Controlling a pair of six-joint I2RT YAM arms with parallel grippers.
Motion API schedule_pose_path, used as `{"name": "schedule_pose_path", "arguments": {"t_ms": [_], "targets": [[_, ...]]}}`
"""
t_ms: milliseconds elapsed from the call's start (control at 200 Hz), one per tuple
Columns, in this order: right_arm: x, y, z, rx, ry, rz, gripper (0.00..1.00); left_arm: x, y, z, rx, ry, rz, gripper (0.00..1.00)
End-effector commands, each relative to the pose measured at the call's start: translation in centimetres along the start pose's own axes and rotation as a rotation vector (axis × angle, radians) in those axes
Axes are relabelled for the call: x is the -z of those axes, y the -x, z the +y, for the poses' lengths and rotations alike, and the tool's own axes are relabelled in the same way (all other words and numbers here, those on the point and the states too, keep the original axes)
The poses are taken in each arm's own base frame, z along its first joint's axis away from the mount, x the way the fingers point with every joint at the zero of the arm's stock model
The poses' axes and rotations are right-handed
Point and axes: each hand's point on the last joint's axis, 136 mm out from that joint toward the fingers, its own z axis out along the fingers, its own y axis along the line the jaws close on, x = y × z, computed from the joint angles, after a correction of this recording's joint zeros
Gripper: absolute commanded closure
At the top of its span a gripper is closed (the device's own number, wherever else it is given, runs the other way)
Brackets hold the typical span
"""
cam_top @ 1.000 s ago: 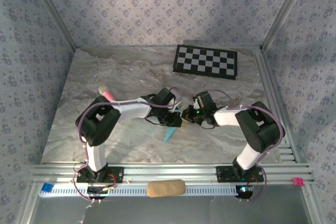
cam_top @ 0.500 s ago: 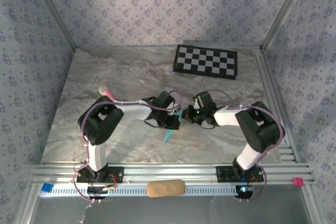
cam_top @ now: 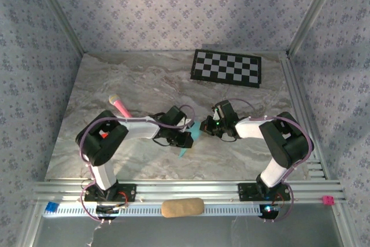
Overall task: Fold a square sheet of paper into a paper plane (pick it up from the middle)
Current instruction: Fold the wing for the fifth time at the center of the table.
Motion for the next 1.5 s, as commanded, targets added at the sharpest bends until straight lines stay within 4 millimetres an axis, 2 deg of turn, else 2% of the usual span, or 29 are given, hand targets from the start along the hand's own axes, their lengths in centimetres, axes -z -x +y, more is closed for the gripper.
{"name": "schedule_pose_path", "arguments": {"t_ms": [0,310,585,705,860,929,1009,1099,1169,1294,1419,1494], "targets": [[-0.3,-1.3,-4.4,-0.048,-0.168,0.036,1.00,0.4,-5.9,3.2,0.067,0.118,0.170,0.88],[-0.3,-1.2,-4.4,-0.048,-0.169,0.036,1.00,1.8,-8.6,4.3,0.041,0.147,0.188,0.86],[-0.3,-1.2,-4.3,-0.043,-0.170,0.037,1.00,2.4,-11.1,6.1,0.090,0.189,0.194,0.87],[-0.3,-1.1,-4.1,-0.041,-0.165,0.034,1.00,2.8,-11.5,6.2,0.099,0.189,0.175,0.89],[-0.3,-1.1,-3.9,-0.037,-0.162,0.037,1.00,4.0,-11.3,5.4,0.082,0.169,0.135,0.92],[-0.3,-1.1,-3.9,-0.037,-0.162,0.037,1.00,5.0,-10.6,4.7,0.070,0.162,0.101,0.92],[-0.3,-1.0,-3.8,-0.035,-0.158,0.038,1.00,6.6,-8.9,3.0,0.035,0.140,0.034,0.93],[-0.3,-1.0,-3.7,-0.032,-0.159,0.034,1.00,8.1,-6.4,1.4,0.007,0.095,-0.057,0.91],[-0.3,-1.0,-3.7,-0.033,-0.158,0.034,1.00,8.5,-4.3,0.5,0.011,0.039,-0.106,0.89],[-0.4,-0.9,-3.4,-0.029,-0.151,0.032,1.00,8.0,-0.8,-0.8,0.031,-0.030,-0.131,0.87],[-0.5,-0.9,-3.2,-0.024,-0.148,0.038,1.00,6.4,2.2,-1.5,0.029,-0.049,-0.137,0.86],[-0.4,-0.9,-3.1,-0.019,-0.144,0.037,1.00,5.3,3.3,-1.6,0.040,-0.053,-0.126,0.86]]}}
